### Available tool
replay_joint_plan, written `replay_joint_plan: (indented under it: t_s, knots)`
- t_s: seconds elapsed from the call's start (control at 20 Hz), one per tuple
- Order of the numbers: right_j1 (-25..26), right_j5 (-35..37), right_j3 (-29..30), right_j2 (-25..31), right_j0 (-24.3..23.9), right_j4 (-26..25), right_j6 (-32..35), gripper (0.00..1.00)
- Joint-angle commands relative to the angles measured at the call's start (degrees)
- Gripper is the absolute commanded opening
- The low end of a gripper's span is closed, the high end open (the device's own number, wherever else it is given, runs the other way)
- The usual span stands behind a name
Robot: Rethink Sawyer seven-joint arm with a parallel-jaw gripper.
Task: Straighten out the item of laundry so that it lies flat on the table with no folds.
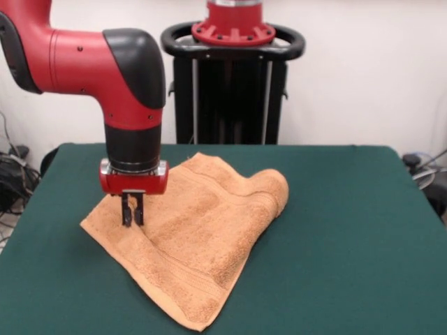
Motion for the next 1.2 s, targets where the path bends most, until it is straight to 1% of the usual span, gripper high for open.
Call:
replay_joint_plan:
  t_s: [0.05, 0.2, 0.4, 0.8, 0.9, 1.05, 1.2]
  knots:
    - [-0.3, 6.5, -4.4, 7.1, -1.2, -1.8, -12.6, 0.00]
    - [-1.1, 7.6, -4.2, 7.8, -2.7, -1.8, -14.4, 0.00]
    - [-1.3, 8.8, -4.3, 8.5, -3.6, -1.4, -15.1, 0.00]
    - [-2.1, 7.7, -2.9, 8.2, -3.7, -1.4, -13.6, 0.00]
    - [-1.1, 7.7, -3.3, 8.3, -4.2, -1.5, -13.8, 0.00]
    - [0.2, 8.3, -4.7, 9.0, -5.9, -1.3, -15.7, 0.00]
    - [0.8, 10.4, -6.5, 10.6, -8.6, -0.7, -19.2, 0.00]
